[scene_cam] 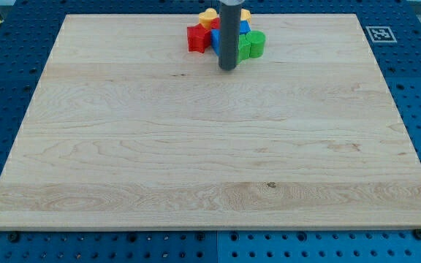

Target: Move your arm towards bottom center

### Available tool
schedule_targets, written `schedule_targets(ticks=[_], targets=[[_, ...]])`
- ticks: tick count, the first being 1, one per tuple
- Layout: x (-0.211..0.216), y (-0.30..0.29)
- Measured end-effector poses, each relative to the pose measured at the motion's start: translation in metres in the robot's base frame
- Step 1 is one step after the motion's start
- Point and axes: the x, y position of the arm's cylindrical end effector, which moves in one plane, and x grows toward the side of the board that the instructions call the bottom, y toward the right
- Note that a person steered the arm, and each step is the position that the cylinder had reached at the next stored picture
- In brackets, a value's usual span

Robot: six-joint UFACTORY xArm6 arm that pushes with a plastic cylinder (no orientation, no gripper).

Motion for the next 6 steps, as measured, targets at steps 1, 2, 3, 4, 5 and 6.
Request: schedule_targets(ticks=[1, 2, 3, 4, 5, 6], targets=[[0.073, -0.026], [0.143, -0.038], [0.148, -0.038], [0.148, -0.044], [0.148, -0.081], [0.148, -0.110]])
